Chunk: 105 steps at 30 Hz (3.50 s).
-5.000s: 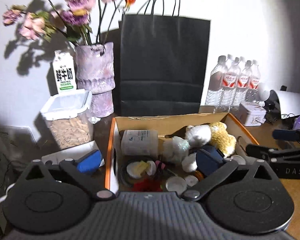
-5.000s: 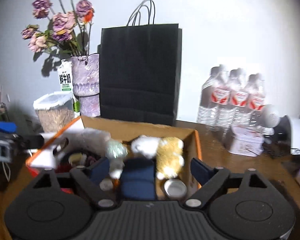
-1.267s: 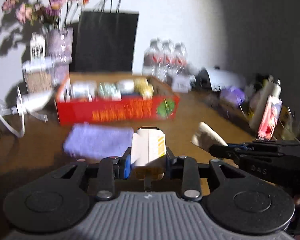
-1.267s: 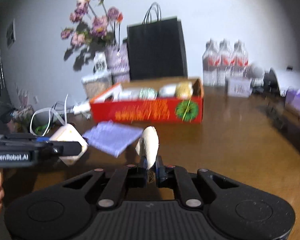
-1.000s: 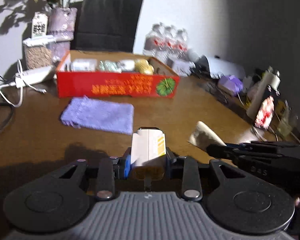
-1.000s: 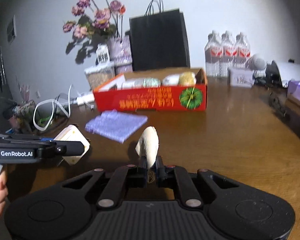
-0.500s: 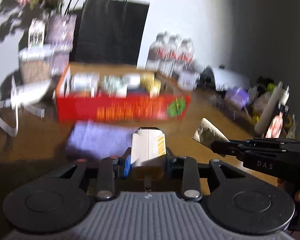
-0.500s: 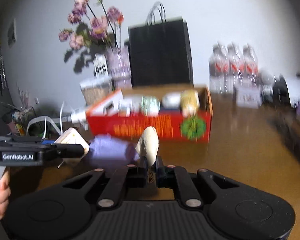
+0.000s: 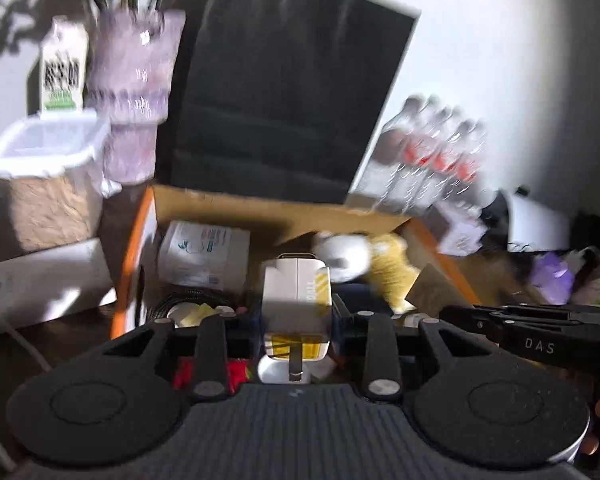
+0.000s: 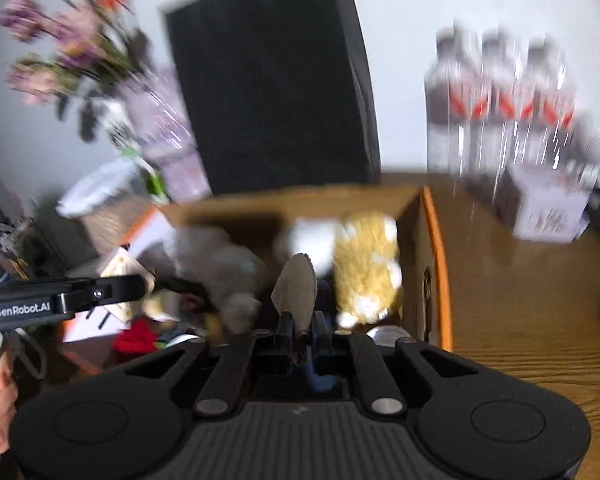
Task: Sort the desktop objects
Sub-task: 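Open both tools to drop the carton and cookie into the box, then withdraw both open tools from the box back over the table, then grasp the purple cloth pouch with both tools together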
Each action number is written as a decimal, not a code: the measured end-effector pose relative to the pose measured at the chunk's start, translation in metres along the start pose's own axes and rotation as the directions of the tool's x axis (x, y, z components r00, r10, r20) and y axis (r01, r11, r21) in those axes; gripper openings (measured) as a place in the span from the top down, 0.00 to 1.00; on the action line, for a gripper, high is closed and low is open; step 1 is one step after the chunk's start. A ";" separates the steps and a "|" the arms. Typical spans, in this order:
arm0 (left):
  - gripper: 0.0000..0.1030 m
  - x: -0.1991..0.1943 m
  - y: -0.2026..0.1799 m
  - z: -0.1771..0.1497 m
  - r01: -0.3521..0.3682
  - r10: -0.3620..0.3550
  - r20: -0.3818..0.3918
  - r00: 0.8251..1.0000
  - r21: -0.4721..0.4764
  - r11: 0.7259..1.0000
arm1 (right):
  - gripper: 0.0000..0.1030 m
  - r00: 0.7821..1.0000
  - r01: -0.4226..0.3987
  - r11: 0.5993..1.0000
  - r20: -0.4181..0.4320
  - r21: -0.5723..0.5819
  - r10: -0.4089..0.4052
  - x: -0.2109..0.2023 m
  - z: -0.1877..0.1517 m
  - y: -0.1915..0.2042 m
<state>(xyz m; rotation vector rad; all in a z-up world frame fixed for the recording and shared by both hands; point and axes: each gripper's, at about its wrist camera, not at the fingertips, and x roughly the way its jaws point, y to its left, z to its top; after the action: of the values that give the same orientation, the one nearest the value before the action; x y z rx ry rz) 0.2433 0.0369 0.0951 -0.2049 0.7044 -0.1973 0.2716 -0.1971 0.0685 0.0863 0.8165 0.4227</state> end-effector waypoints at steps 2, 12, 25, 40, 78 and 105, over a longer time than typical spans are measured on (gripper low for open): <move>0.69 0.026 0.006 0.003 -0.021 0.022 -0.022 1.000 0.014 1.000 | 0.85 0.999 -0.012 0.998 -0.031 0.062 0.014 0.023 0.005 -0.010; 0.19 0.027 0.019 0.024 -0.010 0.011 0.026 1.000 -0.039 0.999 | 0.34 0.996 0.078 0.997 0.039 0.009 -0.078 0.027 0.024 0.012; 0.00 -0.081 -0.041 -0.035 -0.161 0.138 0.180 0.974 0.118 0.980 | 0.21 0.963 0.190 0.968 0.223 -0.167 -0.151 -0.077 -0.059 0.041; 0.00 -0.158 -0.064 -0.218 -0.094 0.075 0.145 0.987 0.130 0.987 | 0.18 0.987 0.101 0.984 0.140 -0.148 -0.080 -0.144 -0.230 0.054; 0.00 -0.145 -0.013 -0.188 -0.217 0.201 0.179 0.963 0.073 0.973 | 0.24 0.994 0.041 0.974 0.111 -0.223 -0.017 -0.117 -0.197 0.072; 0.85 -0.094 -0.022 -0.178 -0.123 0.120 0.035 0.992 0.115 0.986 | 0.93 0.996 0.036 0.980 0.091 -0.196 -0.019 -0.064 -0.169 0.087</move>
<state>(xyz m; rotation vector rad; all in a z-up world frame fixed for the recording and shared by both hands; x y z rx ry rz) 0.0535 0.0177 0.0264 -0.0527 0.6732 -0.1185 0.0816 -0.1582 0.0168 -0.0908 0.6840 0.4686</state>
